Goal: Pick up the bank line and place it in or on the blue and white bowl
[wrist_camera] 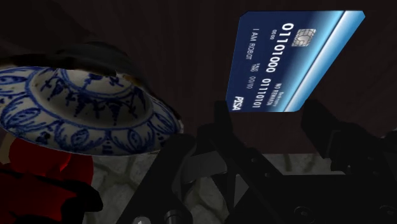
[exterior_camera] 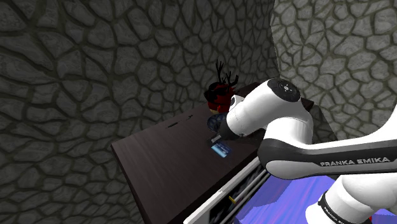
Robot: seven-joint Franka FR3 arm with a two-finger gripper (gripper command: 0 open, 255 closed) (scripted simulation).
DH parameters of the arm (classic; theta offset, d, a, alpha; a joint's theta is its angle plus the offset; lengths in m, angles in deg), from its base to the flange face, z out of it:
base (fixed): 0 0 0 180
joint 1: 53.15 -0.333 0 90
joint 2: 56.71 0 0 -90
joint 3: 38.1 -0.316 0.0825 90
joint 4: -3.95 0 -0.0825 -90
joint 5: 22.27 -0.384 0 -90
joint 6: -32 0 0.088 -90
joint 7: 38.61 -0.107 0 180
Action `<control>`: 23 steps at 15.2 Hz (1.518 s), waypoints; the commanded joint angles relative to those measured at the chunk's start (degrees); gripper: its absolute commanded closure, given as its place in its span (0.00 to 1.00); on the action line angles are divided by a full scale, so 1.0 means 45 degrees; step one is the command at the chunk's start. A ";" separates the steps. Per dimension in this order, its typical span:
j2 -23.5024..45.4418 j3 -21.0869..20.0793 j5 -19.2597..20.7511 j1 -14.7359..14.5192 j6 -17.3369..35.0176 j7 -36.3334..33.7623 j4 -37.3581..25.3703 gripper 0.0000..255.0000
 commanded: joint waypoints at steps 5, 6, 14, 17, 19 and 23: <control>-0.0621 0.0658 0.0059 -0.0248 -0.1266 0.0272 -0.0613 1.00; -0.0712 0.0761 0.0076 -0.0274 -0.1468 0.0315 -0.0722 1.00; -0.0358 0.2286 0.0414 0.0136 -0.1676 0.1840 -0.1154 1.00; 0.0255 0.3134 0.0620 0.0516 -0.1345 0.2851 -0.1348 1.00; 0.0718 0.3680 0.0752 0.0765 -0.1156 0.3508 -0.1561 1.00; 0.1748 0.4717 0.0976 0.1230 -0.0872 0.4784 -0.2184 1.00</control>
